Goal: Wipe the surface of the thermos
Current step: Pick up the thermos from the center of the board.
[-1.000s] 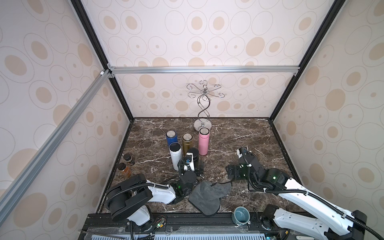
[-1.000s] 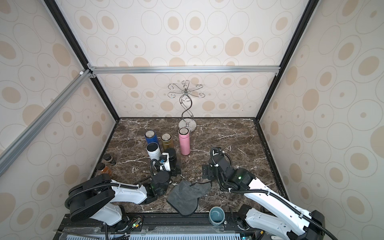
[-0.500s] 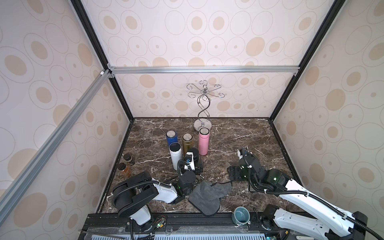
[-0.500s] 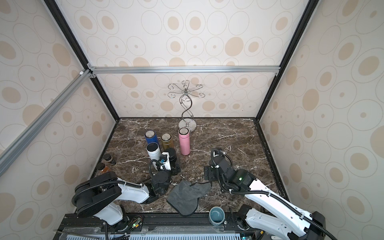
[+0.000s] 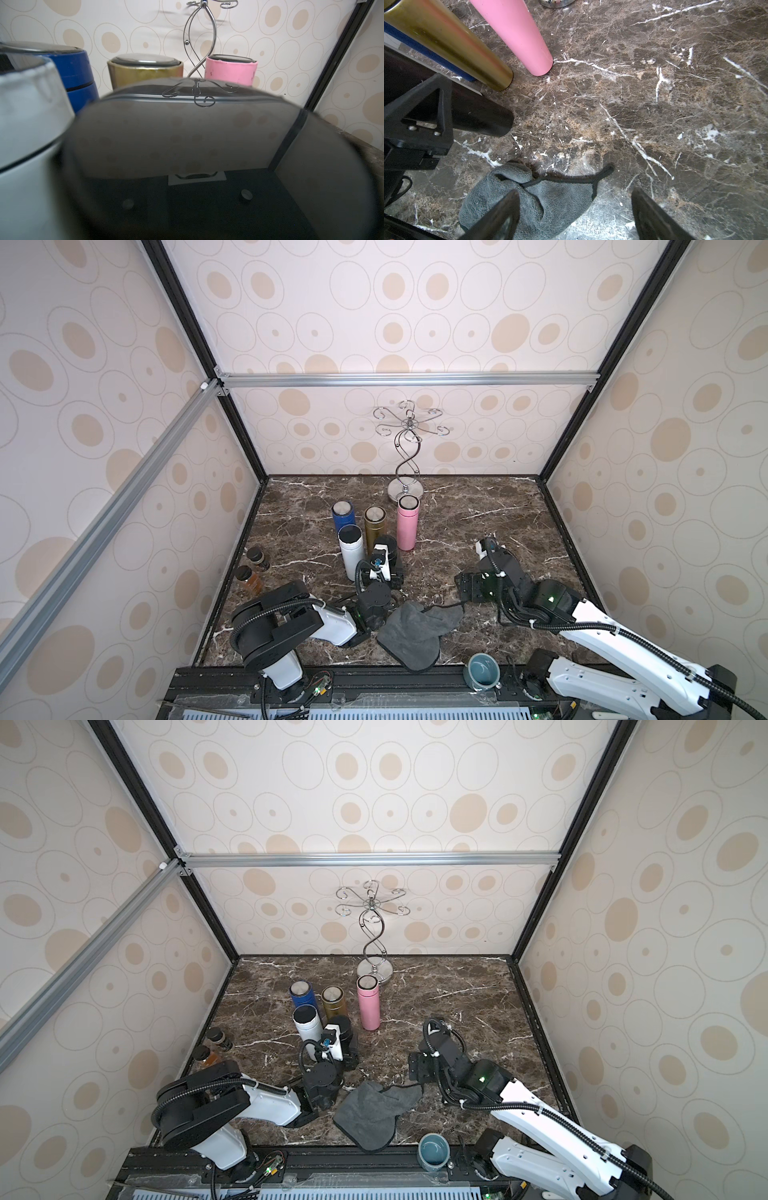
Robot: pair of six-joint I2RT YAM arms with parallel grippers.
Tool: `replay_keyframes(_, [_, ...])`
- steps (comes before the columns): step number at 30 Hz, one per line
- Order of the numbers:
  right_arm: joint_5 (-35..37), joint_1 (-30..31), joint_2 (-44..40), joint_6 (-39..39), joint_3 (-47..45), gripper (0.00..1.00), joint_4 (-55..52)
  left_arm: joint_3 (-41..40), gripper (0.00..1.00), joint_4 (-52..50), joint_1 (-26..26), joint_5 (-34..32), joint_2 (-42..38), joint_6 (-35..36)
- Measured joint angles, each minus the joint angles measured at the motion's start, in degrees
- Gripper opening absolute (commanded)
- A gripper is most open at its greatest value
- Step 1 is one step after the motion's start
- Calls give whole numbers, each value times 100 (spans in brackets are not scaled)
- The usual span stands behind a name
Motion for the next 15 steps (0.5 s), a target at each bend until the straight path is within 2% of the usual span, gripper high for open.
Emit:
replay_keyframes(2, [-4,0,0,0,-13,85,2,0,62,20,4,-4,4,61])
replay_keyframes(5, [-11,0,0,0,-24,85,2,-9,44,44,4,35,4,114])
replay_keyframes(6, [-13,0,0,0,-31,85,7,-11,37,48,4,50,4,129])
replay_keyframes(9, [-39,0,-4,0,-68,83,28,-15,5,48,4,146,0,199])
replay_keyframes(10, [-79,0,-7,-2,-79,82,35,-15,0,37,4,195,-13,214])
replay_keyframes(15, [-505,0,-33,-105,-142,80,186,-15,0,-264,4,503,-264,295])
